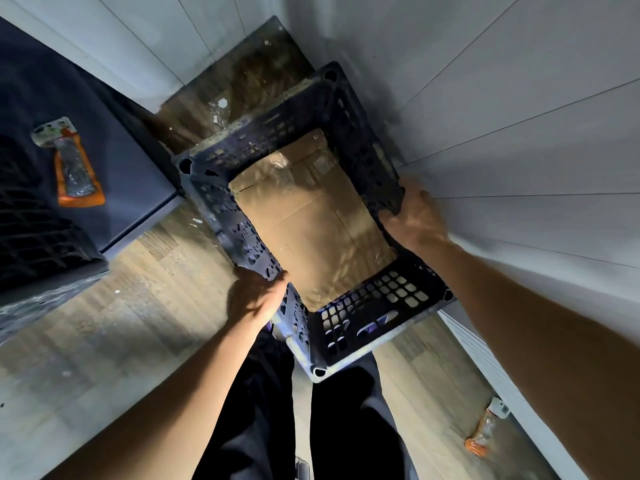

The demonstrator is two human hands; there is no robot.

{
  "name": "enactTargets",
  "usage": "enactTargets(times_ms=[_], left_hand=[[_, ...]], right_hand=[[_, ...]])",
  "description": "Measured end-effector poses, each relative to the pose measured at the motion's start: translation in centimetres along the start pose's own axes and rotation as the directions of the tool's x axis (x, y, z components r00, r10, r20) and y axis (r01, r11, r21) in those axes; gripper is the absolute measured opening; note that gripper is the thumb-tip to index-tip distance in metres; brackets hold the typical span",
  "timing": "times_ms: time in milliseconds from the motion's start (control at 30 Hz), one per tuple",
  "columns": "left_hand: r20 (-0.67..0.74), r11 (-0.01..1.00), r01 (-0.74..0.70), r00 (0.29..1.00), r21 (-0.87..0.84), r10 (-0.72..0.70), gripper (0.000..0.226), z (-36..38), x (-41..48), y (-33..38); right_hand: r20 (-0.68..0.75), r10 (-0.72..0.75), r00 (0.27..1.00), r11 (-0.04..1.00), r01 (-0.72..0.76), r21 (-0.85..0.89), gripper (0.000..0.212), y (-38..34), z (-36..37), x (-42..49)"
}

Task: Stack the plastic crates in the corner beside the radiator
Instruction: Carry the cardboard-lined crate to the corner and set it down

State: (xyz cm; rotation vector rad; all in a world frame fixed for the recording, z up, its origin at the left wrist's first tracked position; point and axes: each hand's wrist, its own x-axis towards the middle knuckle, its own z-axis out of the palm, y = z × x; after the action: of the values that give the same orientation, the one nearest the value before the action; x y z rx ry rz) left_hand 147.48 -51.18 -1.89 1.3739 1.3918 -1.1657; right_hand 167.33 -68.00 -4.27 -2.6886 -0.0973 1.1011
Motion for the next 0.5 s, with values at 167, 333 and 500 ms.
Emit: enactTargets(times_ms=[167, 333, 500], left_hand=[[0.022, 0.994, -0.073, 0.997, 0.076, 0.072, 0.041, 0.9, 0.5, 0.0], [0.128, 0.996, -0.065, 0.989, -0.056, 0.072, 0.074, 2.4, -0.9, 1.8], [-0.013, 0.997, -0.059, 0.998, 0.055, 0.060, 0.075, 2.8, -0.6, 2.7]], right_hand=[[-0.039, -0.030, 0.999, 0.999, 0.031, 0.018, 0.069, 0.4, -0.9, 0.3], [-0.002, -0.054, 0.999, 0.998, 0.054, -0.024, 0.074, 0.9, -2.7, 1.3], [0.043, -0.094, 0.995, 0.995, 0.096, -0.023, 0.079, 1.8, -3.8, 1.6]])
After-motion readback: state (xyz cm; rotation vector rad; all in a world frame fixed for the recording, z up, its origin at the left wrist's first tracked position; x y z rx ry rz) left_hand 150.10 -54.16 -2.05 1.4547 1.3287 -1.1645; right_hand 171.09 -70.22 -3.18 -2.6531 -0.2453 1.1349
